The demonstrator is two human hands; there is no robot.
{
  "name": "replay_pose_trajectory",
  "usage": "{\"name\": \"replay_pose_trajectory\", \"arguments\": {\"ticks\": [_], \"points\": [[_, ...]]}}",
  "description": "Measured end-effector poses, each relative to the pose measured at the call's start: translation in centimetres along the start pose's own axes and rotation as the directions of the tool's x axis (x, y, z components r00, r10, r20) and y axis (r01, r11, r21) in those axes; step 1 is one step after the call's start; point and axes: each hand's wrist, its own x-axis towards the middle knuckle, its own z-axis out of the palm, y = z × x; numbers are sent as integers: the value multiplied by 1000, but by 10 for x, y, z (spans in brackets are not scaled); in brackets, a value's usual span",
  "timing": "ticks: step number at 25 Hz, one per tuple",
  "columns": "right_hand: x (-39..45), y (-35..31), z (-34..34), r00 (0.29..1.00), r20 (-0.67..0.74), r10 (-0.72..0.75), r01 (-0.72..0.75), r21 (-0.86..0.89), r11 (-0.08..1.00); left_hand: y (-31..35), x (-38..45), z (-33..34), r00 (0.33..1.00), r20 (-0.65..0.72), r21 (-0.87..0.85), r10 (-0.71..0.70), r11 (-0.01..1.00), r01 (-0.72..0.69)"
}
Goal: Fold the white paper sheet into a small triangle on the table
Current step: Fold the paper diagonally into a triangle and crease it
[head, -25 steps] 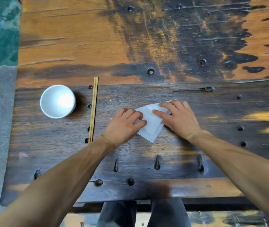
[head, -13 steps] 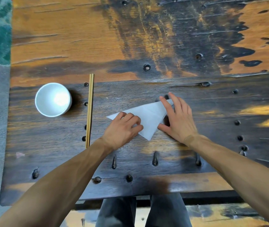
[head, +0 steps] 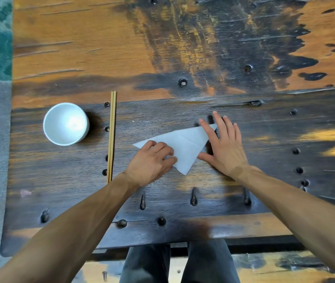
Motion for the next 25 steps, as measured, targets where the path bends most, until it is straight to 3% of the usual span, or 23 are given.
{"name": "replay_pose_trajectory", "arguments": {"ticks": [25], "points": [[0, 3, 4, 993, 112, -38, 55, -153, 987, -4, 0, 1, 999, -47, 28, 8, 1000, -7]]}}
